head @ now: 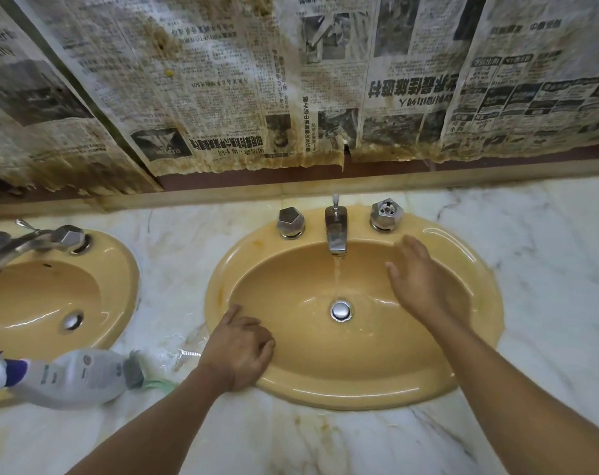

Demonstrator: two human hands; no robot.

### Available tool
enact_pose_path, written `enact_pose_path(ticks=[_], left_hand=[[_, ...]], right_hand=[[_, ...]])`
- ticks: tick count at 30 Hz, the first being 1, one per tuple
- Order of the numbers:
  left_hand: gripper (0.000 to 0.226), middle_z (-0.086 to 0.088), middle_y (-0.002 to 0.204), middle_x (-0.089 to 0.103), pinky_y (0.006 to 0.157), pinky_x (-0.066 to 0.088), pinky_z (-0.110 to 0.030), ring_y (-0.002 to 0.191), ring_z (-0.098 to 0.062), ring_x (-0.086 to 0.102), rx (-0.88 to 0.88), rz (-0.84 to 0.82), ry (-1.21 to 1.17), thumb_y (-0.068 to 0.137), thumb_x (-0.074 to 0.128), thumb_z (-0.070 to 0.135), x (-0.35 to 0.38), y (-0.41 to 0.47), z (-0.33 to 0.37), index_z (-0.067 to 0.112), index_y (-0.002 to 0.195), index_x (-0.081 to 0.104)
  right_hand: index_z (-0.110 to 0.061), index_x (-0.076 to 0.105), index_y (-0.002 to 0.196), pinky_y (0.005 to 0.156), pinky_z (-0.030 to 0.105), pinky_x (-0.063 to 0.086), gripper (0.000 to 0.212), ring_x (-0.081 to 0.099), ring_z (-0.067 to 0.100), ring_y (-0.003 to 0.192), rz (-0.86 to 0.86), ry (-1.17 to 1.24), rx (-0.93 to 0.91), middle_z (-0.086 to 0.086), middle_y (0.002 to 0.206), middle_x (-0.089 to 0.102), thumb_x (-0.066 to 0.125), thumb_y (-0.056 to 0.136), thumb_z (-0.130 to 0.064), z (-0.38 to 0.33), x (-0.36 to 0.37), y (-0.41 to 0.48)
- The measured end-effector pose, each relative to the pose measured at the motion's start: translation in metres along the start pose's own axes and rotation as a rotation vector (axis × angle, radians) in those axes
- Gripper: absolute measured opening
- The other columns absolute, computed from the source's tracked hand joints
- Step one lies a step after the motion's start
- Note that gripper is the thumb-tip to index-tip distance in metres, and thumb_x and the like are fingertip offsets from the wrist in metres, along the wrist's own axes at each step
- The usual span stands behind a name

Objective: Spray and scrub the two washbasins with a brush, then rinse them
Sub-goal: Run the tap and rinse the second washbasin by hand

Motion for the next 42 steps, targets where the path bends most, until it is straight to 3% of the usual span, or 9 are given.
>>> enact_pose_path(ticks=[3, 6, 17, 19, 23, 25, 32, 37, 42], left_hand=[[0.045, 0.023, 0.101, 0.073, 0.122, 0.007, -0.031, 0.111, -0.005, 0.062, 0.006, 0.119, -0.054, 0.092, 0.034, 0.047, -0.001, -0.003, -0.001, 0.034, 0.097, 0.076], [0.035, 0.024, 0.101, 0.073, 0.120, 0.014, -0.032, 0.105, -0.004, 0.064, -0.011, 0.190, -0.107, 0.089, 0.044, 0.044, 0.001, -0.004, -0.004, 0.036, 0.096, 0.077], [0.041, 0.016, 0.106, 0.076, 0.124, 0.009, -0.032, 0.112, -0.009, 0.063, -0.144, 0.128, -0.148, 0.083, 0.044, 0.039, 0.011, -0.001, -0.005, 0.035, 0.106, 0.078], [0.046, 0.014, 0.112, 0.075, 0.123, 0.005, -0.032, 0.116, -0.010, 0.061, -0.157, 0.033, -0.100, 0.086, 0.039, 0.041, 0.009, 0.003, 0.001, 0.036, 0.114, 0.075], [0.045, 0.008, 0.133, 0.068, 0.115, 0.021, -0.033, 0.122, -0.014, 0.058, -0.029, -0.214, -0.020, 0.097, 0.041, 0.043, 0.006, 0.023, 0.011, 0.033, 0.135, 0.062], [0.047, 0.007, 0.147, 0.058, 0.114, 0.029, -0.035, 0.130, -0.019, 0.054, 0.034, -0.349, -0.071, 0.099, 0.044, 0.043, 0.012, 0.041, 0.013, 0.031, 0.143, 0.054], [0.070, 0.001, 0.173, -0.009, 0.128, 0.001, -0.042, 0.159, -0.015, -0.002, 0.443, -0.493, 0.248, 0.108, 0.036, 0.042, 0.066, 0.113, 0.024, 0.019, 0.166, 0.002], [0.074, 0.000, 0.170, -0.021, 0.123, -0.019, -0.035, 0.156, -0.013, -0.019, 0.505, -0.329, 0.357, 0.108, 0.020, 0.054, 0.077, 0.148, 0.031, 0.020, 0.162, -0.017], [0.073, 0.001, 0.168, -0.023, 0.122, -0.024, -0.043, 0.155, -0.015, -0.024, 0.569, -0.334, 0.412, 0.107, 0.011, 0.057, 0.089, 0.134, 0.031, 0.018, 0.162, -0.018]], right_hand=[[-0.012, 0.077, 0.106, 0.092, 0.022, 0.041, 0.015, 0.065, 0.025, 0.114, -0.041, -0.012, 0.050, 0.006, 0.120, 0.072, 0.066, 0.096, -0.015, 0.023, 0.011, -0.057], [-0.018, 0.078, 0.093, 0.077, 0.033, 0.053, 0.012, 0.071, 0.027, 0.089, -0.088, -0.131, 0.074, 0.000, 0.092, 0.077, 0.066, 0.094, -0.016, 0.036, 0.016, -0.090], [-0.027, 0.073, 0.092, 0.064, 0.031, 0.047, 0.022, 0.064, 0.024, 0.084, -0.233, -0.357, 0.243, -0.001, 0.088, 0.072, 0.052, 0.097, -0.028, 0.036, 0.036, -0.090], [-0.020, 0.076, 0.091, 0.070, 0.032, 0.052, 0.022, 0.068, 0.024, 0.084, -0.175, -0.048, 0.370, 0.000, 0.084, 0.074, 0.056, 0.098, -0.026, 0.031, 0.037, -0.081], [0.003, 0.067, 0.110, 0.082, 0.041, 0.057, 0.035, 0.073, 0.033, 0.096, -0.179, 1.192, 0.834, 0.022, 0.101, 0.075, 0.051, 0.106, -0.028, 0.007, 0.075, -0.057], [0.005, 0.063, 0.116, 0.084, 0.044, 0.057, 0.039, 0.070, 0.036, 0.105, -0.193, 1.461, 0.918, 0.025, 0.110, 0.072, 0.046, 0.108, -0.029, -0.011, 0.093, -0.040], [0.001, 0.068, 0.105, 0.062, 0.032, 0.061, 0.027, 0.072, 0.024, 0.080, -0.264, 1.521, 0.983, 0.014, 0.083, 0.074, 0.051, 0.103, -0.019, -0.035, 0.122, -0.001], [-0.008, 0.058, 0.099, 0.056, 0.029, 0.060, 0.017, 0.075, 0.022, 0.069, -0.359, 1.514, 0.940, 0.014, 0.081, 0.075, 0.044, 0.102, -0.017, -0.039, 0.112, 0.012], [0.010, 0.067, 0.106, 0.071, 0.038, 0.065, 0.035, 0.076, 0.033, 0.084, -0.527, 1.316, 0.914, 0.026, 0.101, 0.074, 0.043, 0.105, -0.015, -0.035, 0.104, 0.012]])
Point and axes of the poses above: each hand's wrist, its own y-axis towards the middle knuckle, its own x-axis out of the palm, z = x × y, the point moved 5 cm from there along y, towards the middle knuckle
